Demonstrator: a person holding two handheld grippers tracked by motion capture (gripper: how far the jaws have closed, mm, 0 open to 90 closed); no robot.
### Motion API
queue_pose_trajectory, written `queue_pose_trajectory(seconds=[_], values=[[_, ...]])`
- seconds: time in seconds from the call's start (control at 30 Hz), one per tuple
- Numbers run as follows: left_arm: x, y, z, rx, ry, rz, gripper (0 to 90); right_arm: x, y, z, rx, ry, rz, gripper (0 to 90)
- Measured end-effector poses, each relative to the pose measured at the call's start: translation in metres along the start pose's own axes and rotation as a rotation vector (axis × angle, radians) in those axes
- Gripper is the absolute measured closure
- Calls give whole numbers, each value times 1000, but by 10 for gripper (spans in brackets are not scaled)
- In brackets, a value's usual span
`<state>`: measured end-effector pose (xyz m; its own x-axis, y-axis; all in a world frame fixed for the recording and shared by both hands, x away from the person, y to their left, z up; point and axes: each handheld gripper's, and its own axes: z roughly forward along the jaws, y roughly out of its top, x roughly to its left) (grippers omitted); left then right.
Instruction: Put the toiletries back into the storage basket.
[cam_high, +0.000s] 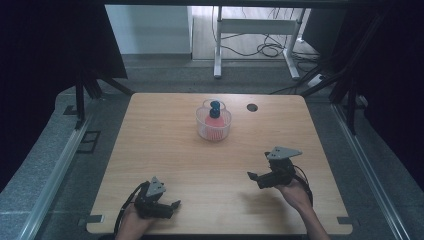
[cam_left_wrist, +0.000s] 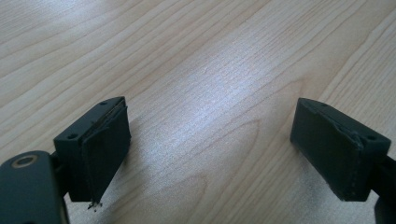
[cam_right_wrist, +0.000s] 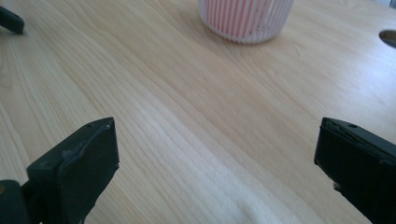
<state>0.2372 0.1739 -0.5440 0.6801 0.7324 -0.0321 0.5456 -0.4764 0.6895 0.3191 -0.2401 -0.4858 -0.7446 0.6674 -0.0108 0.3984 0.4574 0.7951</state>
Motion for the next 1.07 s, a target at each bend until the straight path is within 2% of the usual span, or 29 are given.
queue_pose_trajectory(seconds=[0.27,0.6,0.83,0.87,1.07], values=[[0,0,0,0,0,0,118,-1,-25,0,38,-8,27,0],[0,0,0,0,1,-1,118,3,-51,6,114,-4,24,0],[0,0,0,1,1,-1,118,7,-61,13,153,0,21,0],[0,0,0,1,1,-1,118,7,-62,14,146,-2,10,0],[0,0,0,1,2,-2,116,8,-62,14,145,-8,15,0]])
